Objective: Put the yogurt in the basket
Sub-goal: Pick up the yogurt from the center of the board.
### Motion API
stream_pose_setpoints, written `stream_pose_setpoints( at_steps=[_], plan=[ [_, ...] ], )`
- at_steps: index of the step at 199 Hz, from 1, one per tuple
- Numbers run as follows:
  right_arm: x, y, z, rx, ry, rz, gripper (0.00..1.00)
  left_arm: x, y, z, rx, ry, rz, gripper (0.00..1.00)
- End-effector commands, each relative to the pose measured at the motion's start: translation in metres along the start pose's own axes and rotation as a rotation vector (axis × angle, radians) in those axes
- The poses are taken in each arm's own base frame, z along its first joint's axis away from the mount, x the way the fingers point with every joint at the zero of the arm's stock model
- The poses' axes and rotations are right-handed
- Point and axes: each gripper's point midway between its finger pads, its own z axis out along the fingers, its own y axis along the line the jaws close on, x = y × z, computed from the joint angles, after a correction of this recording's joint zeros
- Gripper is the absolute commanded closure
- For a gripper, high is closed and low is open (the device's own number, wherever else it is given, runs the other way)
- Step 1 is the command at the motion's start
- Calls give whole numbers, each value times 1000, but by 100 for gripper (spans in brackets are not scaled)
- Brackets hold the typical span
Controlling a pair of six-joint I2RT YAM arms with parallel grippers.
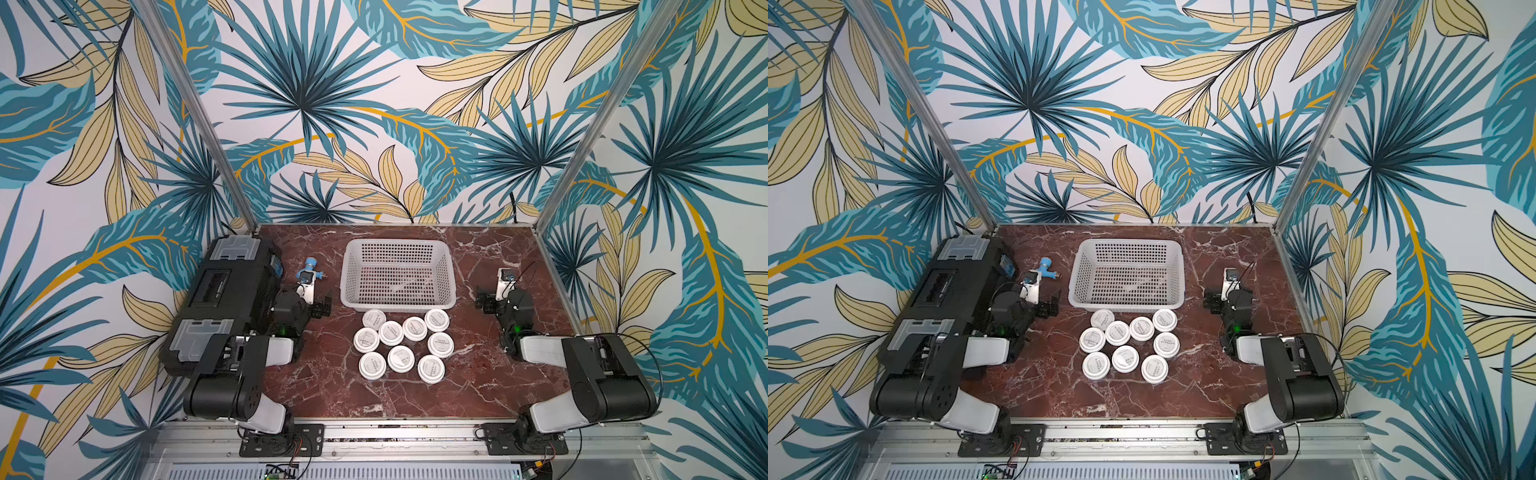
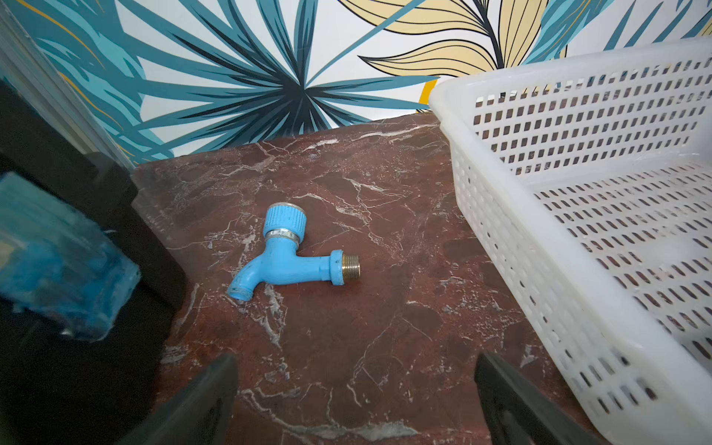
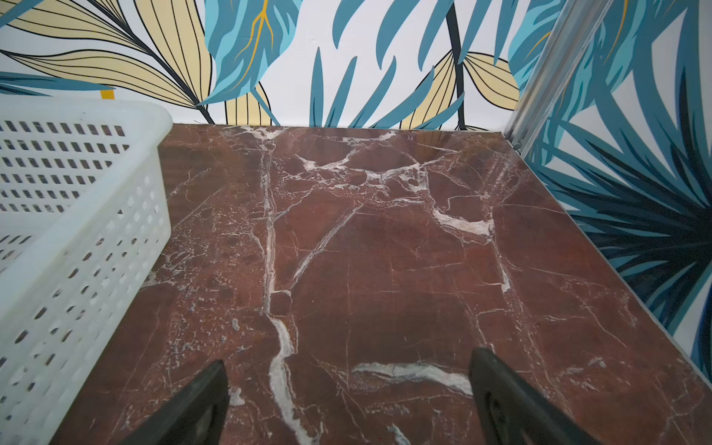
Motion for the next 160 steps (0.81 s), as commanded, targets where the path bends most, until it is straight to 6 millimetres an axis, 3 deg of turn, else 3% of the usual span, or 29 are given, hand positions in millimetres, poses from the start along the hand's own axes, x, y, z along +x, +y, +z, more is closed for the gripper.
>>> stream_pose_setpoints(
  at_steps=[1, 88, 111, 160],
  plan=[
    [0, 0, 0, 0, 1, 2, 0, -12, 1, 1, 4, -38, 7, 0],
    [0, 0, -1, 0, -1, 2, 0, -12, 7, 2, -39, -30, -2, 0],
    [-11, 10, -7, -64, -14, -32, 0, -15, 9, 2, -56, -27, -10, 0],
    [-56, -1, -41, -22, 10, 97, 0, -66, 15, -32, -163, 10, -95, 0]
  ],
)
